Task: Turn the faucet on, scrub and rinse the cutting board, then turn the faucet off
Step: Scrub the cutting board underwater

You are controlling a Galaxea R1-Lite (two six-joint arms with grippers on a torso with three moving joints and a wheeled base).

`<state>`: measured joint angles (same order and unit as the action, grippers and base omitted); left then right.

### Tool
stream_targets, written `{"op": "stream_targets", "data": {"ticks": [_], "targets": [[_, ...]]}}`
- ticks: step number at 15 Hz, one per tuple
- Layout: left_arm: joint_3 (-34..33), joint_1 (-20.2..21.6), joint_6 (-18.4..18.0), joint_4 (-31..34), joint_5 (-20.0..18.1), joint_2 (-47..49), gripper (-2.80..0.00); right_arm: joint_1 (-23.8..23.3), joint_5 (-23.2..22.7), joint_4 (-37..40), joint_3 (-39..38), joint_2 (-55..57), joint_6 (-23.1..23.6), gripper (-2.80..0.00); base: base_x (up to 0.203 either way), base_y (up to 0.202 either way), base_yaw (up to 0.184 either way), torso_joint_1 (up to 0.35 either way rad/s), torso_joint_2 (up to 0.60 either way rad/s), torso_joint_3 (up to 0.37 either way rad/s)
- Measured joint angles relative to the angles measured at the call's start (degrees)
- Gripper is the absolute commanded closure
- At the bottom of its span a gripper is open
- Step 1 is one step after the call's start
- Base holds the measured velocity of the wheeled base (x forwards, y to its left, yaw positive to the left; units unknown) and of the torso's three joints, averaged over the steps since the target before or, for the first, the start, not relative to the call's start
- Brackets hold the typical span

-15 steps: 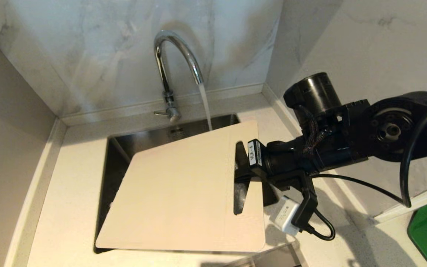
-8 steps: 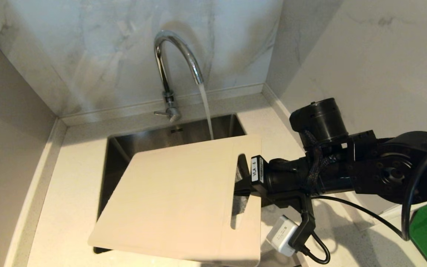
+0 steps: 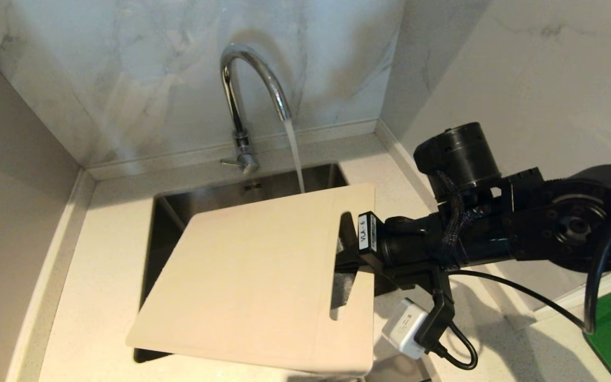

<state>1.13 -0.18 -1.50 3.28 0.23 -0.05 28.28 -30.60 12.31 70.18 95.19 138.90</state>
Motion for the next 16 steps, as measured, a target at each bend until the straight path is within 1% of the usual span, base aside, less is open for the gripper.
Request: {"op": "stream_targets", "data": {"ticks": [1, 3, 5, 7, 10, 13, 14, 15, 16], "targets": [[1.4, 0.0, -0.3, 1.9, -0.2, 0.1, 0.0, 0.3, 1.1, 4.0, 2.2, 0.1, 1.4, 0.0, 0.0, 0.0, 0.0, 0.0, 0.0, 0.0], [7.1, 0.0, -0.4, 6.8, -1.0, 1.4, 0.0, 0.7, 2.7, 10.0, 4.5, 0.3, 4.2, 0.0, 0.0, 0.0, 0.0, 0.0, 0.0, 0.0], [14.3, -0.4, -0.5, 11.5, -1.9, 5.9, 0.0, 1.8, 5.3, 15.7, 6.6, 0.4, 7.6, 0.0, 0.0, 0.0, 0.0, 0.0, 0.0, 0.0], [21.9, -1.5, -0.8, 13.5, -2.3, 12.6, 0.0, 2.5, 7.8, 20.7, 8.8, 0.5, 10.3, 0.0, 0.0, 0.0, 0.0, 0.0, 0.0, 0.0], [32.6, -4.2, -2.5, 17.0, -2.5, 25.5, 0.0, 3.3, 9.5, 23.5, 12.5, 0.9, 10.7, 0.0, 0.0, 0.0, 0.0, 0.0, 0.0, 0.0], [45.5, -9.9, -3.2, 21.6, -2.7, 40.0, 0.0, 4.5, 10.2, 23.9, 15.5, 1.4, 10.7, 0.0, 0.0, 0.0, 0.0, 0.0, 0.0, 0.0], [50.0, -11.2, -3.0, 23.4, -3.1, 44.5, 0.0, 4.8, 10.1, 23.8, 16.4, 1.7, 10.7, 0.0, 0.0, 0.0, 0.0, 0.0, 0.0, 0.0], [54.8, -12.1, -2.0, 24.5, -3.7, 48.9, 0.0, 5.0, 10.1, 23.8, 17.1, 2.0, 10.7, 0.0, 0.0, 0.0, 0.0, 0.0, 0.0, 0.0], [60.4, -12.8, -0.1, 25.8, -4.7, 53.4, 0.0, 5.3, 10.2, 23.9, 17.9, 2.5, 10.7, 0.0, 0.0, 0.0, 0.0, 0.0, 0.0, 0.0]]}}
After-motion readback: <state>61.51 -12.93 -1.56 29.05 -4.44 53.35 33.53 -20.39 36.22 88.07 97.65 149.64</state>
